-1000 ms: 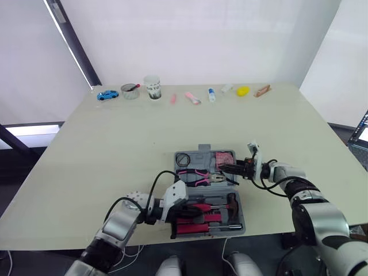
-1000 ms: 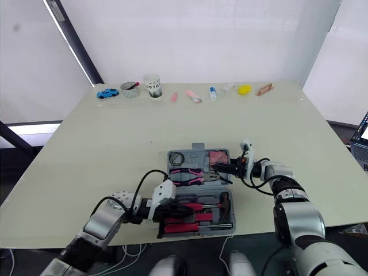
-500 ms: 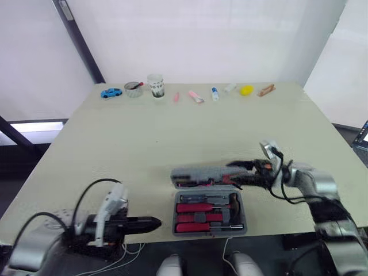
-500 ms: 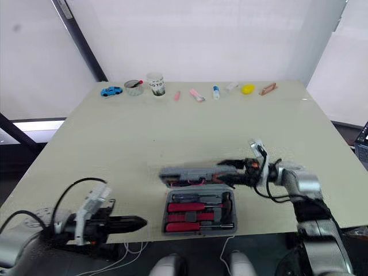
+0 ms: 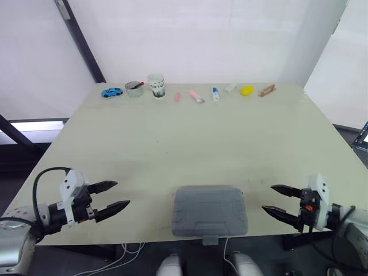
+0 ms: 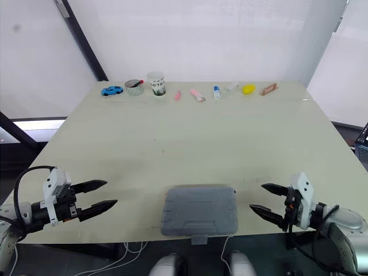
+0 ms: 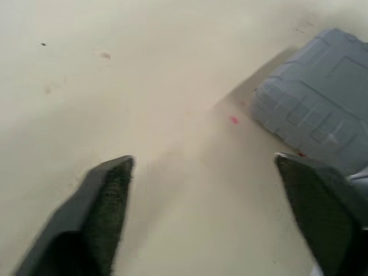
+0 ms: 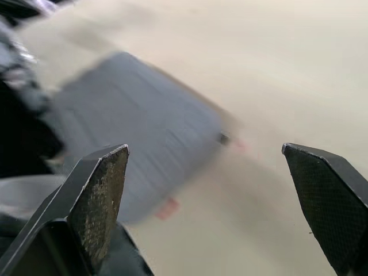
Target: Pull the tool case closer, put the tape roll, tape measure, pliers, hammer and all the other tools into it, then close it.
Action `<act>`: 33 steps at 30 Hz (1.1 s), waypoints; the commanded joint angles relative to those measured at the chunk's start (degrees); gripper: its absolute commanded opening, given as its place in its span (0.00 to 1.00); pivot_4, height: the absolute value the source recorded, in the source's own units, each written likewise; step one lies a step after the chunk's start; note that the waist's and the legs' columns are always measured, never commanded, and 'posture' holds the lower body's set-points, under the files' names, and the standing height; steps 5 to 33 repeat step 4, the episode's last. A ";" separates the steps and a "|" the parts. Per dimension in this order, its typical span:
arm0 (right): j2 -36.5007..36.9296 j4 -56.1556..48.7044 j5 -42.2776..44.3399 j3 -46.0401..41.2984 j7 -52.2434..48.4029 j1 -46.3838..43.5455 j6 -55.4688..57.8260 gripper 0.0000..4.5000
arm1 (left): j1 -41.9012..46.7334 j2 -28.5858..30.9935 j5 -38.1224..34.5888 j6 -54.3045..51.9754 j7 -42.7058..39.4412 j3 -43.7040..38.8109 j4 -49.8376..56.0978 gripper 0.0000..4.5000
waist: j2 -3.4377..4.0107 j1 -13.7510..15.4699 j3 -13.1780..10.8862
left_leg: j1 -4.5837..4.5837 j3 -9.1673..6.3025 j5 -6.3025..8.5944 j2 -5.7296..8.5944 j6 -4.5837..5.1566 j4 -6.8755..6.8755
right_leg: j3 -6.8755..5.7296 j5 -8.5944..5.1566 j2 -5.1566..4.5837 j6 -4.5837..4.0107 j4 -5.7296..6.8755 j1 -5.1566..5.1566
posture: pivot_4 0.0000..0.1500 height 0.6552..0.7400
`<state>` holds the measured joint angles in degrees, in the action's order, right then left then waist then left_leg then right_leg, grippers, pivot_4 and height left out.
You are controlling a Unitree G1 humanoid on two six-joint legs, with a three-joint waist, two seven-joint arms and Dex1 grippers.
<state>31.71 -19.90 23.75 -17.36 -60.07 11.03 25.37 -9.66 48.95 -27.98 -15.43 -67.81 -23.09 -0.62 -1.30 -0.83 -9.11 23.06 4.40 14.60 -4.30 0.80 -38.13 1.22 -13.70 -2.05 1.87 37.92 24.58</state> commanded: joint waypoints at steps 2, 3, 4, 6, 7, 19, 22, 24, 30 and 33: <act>-0.85 -0.77 -0.79 -4.78 3.59 3.84 -9.04 1.00 | -0.87 0.39 2.62 2.85 2.60 -1.26 1.35 0.99 | 0.00 0.10 0.00 | 0.00 0.00 0.00 0.00 0.00 0.00 | 0.00 0.00 0.00 0.00 0.00 0.00 | 1.00 1.00; -0.91 -0.49 -0.76 -5.29 4.04 4.64 -10.09 1.00 | -1.01 0.34 2.86 3.83 2.34 -1.23 1.37 0.99 | -0.01 0.09 0.00 | 0.00 0.01 0.00 0.00 0.00 0.00 | 0.01 0.00 0.00 0.01 -0.01 -0.01 | 1.00 1.00; -0.82 -0.26 -0.60 -5.61 4.23 5.45 -10.92 1.00 | -1.18 0.25 3.13 4.98 2.10 -1.18 1.41 0.99 | -0.01 0.09 0.00 | 0.00 0.02 0.00 0.00 0.00 -0.01 | 0.02 0.00 -0.01 0.02 0.00 -0.01 | 1.00 1.00; -0.82 -0.26 -0.60 -5.61 4.23 5.45 -10.92 1.00 | -1.18 0.25 3.13 4.98 2.10 -1.18 1.41 0.99 | -0.01 0.09 0.00 | 0.00 0.02 0.00 0.00 0.00 -0.01 | 0.02 0.00 -0.01 0.02 0.00 -0.01 | 1.00 1.00; -0.82 -0.26 -0.60 -5.61 4.23 5.45 -10.92 1.00 | -1.18 0.25 3.13 4.98 2.10 -1.18 1.41 0.99 | -0.01 0.09 0.00 | 0.00 0.02 0.00 0.00 0.00 -0.01 | 0.02 0.00 -0.01 0.02 0.00 -0.01 | 1.00 1.00; -0.82 -0.26 -0.60 -5.61 4.23 5.45 -10.92 1.00 | -1.18 0.25 3.13 4.98 2.10 -1.18 1.41 0.99 | -0.01 0.09 0.00 | 0.00 0.02 0.00 0.00 0.00 -0.01 | 0.02 0.00 -0.01 0.02 0.00 -0.01 | 1.00 1.00; -0.82 -0.26 -0.60 -5.61 4.23 5.45 -10.92 1.00 | -1.18 0.25 3.13 4.98 2.10 -1.18 1.41 0.99 | -0.01 0.09 0.00 | 0.00 0.02 0.00 0.00 0.00 -0.01 | 0.02 0.00 -0.01 0.02 0.00 -0.01 | 1.00 1.00; -0.82 -0.26 -0.60 -5.61 4.23 5.45 -10.92 1.00 | -1.18 0.25 3.13 4.98 2.10 -1.18 1.41 0.99 | -0.01 0.09 0.00 | 0.00 0.02 0.00 0.00 0.00 -0.01 | 0.02 0.00 -0.01 0.02 0.00 -0.01 | 1.00 1.00; -0.82 -0.26 -0.60 -5.61 4.23 5.45 -10.92 1.00 | -1.18 0.25 3.13 4.98 2.10 -1.18 1.41 0.99 | -0.01 0.09 0.00 | 0.00 0.02 0.00 0.00 0.00 -0.01 | 0.02 0.00 -0.01 0.02 0.00 -0.01 | 1.00 1.00; -0.82 -0.26 -0.60 -5.61 4.23 5.45 -10.92 1.00 | -1.18 0.25 3.13 4.98 2.10 -1.18 1.41 0.99 | -0.01 0.09 0.00 | 0.00 0.02 0.00 0.00 0.00 -0.01 | 0.02 0.00 -0.01 0.02 0.00 -0.01 | 1.00 1.00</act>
